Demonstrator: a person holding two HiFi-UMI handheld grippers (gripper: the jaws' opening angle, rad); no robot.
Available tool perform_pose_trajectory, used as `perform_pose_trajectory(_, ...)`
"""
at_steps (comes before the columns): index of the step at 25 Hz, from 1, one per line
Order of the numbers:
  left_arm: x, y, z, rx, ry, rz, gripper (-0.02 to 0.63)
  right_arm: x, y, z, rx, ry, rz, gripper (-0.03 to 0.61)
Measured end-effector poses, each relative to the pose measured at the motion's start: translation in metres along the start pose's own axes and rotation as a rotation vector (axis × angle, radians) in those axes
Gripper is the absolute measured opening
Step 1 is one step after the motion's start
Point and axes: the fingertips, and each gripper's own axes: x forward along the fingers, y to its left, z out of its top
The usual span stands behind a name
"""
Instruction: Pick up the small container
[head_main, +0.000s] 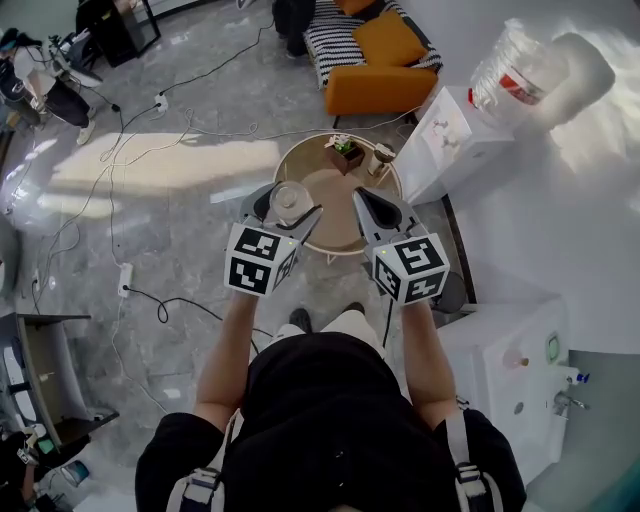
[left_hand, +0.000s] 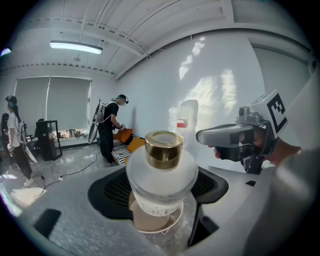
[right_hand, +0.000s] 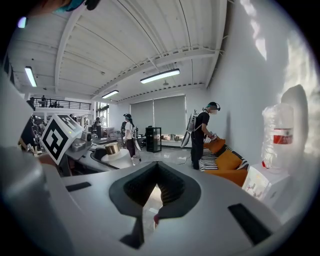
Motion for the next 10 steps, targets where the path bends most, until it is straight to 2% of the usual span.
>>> perform_pose_trajectory(10, 0.0010, 0.0061, -0.0005, 0.004, 0.002, 0.001, 0.345, 0.0032, -0.0037, -0.0011, 0.003, -0.001, -0.019, 0.003)
